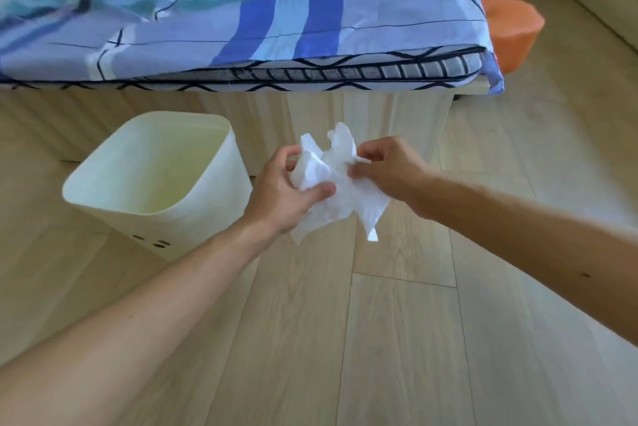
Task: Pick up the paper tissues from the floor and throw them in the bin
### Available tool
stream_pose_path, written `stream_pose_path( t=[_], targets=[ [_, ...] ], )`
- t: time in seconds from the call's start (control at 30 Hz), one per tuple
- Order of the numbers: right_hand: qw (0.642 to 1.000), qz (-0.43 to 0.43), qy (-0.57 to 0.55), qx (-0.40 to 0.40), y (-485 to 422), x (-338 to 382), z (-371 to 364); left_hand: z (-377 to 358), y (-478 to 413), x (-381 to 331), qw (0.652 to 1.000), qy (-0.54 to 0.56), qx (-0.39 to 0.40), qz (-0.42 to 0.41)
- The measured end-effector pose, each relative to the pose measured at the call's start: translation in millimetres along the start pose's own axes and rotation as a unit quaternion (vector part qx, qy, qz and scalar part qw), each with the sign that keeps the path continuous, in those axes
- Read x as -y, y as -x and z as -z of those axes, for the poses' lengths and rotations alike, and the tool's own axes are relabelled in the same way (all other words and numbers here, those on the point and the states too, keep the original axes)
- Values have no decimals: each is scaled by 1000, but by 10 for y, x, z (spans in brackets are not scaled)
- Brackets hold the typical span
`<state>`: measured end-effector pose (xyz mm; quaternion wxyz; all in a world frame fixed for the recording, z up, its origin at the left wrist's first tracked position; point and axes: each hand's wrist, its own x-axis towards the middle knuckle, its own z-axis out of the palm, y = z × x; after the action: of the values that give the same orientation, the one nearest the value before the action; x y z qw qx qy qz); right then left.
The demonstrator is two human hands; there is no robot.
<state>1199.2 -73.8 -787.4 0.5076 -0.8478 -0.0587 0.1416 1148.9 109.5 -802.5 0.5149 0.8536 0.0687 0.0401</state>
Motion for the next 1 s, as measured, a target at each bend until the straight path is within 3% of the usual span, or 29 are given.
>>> stream_pose_path(
  t=[0.2, 0.47, 0.63, 0.77, 0.87, 0.93, 1.0],
  targets=[
    [982, 12, -189, 28, 67, 584, -30, 359, 13, -404, 993, -18, -89, -73],
    [934, 127, -268, 202, 48, 1532, -350, 1309, 33, -790, 945, -128, -237, -186],
    [953, 134, -236, 133, 11, 1633, -431, 2129, -159, -655, 937, -154, -290, -115],
    [962, 81, -241, 103, -10, 1470, -463, 2335, -367, -250, 952, -138, -266, -57],
    [967, 65, -227, 97, -26, 1312, -496, 2207, -470, 205, 969, -178, -169, 34],
    [968, 66, -222, 99, -41, 1232, -513, 2131, -528, 451, 958, -250, -93, 103],
    [970, 68, -211, 99, -69, 1184, -511, 2096, -566, 566, 947, -273, -67, 153]
  ],
)
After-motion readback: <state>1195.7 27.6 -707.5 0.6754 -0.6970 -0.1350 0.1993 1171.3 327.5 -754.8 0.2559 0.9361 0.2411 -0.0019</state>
